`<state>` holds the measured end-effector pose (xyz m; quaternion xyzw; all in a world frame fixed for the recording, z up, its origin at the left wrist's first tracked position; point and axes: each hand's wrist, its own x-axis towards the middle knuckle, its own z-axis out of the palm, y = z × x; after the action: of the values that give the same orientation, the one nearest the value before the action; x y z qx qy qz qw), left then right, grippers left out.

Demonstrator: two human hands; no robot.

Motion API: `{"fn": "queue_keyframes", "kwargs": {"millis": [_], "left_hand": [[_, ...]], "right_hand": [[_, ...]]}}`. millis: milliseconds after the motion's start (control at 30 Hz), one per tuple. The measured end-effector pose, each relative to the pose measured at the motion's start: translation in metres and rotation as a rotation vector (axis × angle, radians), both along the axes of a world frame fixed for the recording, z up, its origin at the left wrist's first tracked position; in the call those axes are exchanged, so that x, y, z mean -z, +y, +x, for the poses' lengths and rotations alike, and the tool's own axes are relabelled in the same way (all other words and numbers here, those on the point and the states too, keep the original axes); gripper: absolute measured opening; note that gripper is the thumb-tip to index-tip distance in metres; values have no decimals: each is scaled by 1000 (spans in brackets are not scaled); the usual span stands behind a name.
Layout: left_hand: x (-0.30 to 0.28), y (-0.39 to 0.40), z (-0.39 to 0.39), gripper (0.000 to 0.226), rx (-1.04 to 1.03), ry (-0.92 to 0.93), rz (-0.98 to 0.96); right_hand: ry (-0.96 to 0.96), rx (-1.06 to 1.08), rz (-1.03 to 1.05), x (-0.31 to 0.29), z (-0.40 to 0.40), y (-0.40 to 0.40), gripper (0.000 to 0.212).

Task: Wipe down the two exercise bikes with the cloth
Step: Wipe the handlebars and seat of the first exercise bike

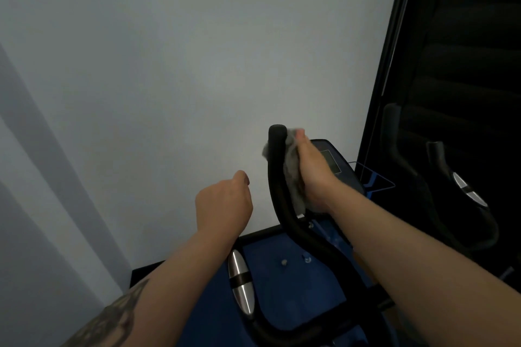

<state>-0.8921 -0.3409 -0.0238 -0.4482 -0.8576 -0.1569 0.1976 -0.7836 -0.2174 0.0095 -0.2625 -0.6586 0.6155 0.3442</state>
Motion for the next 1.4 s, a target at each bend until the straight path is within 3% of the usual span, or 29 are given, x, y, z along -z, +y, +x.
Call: {"fn": "queue_keyframes", "kwargs": {"millis": [133,300,433,467,567,633,767,867,967,1067,1133,1267,1400], "left_hand": [[0,-2,0,23,6,-3,4],[-1,-1,0,24,19,-5,13],[1,-1,0,23,28,-5,32],[1,-1,-1,23,30,-7,36],[1,-1,-1,22,34,-5,30],[1,-2,0,23,34,-3,24],[2,-1,0,22,29,-4,54],[1,-1,0,21,41,-1,45],[2,-1,-1,22,31,-2,43],[2,0,-1,22,30,1,44],[2,0,-2,22,27,4,35],[2,0,-1,21,25,6,46],[2,0,-2,22,37,-4,37]], "right_hand": [[56,91,37,19,-10,-15,46],[-210,-71,191,19,23,7,33],[68,41,-67,-2,4,3,47],[119,75,-50,2,-6,-9,46],[37,219,236,23,-15,-39,40],[-9,250,311,18,-7,-34,36],[143,236,396,-16,-15,-26,29],[-56,394,533,-14,-29,-37,45],[-88,377,433,13,-17,-48,56],[-245,276,425,22,3,-42,40],[-236,260,386,5,4,-27,25],[-80,256,339,-18,-13,-23,34],[-362,151,411,17,9,-39,32]]}}
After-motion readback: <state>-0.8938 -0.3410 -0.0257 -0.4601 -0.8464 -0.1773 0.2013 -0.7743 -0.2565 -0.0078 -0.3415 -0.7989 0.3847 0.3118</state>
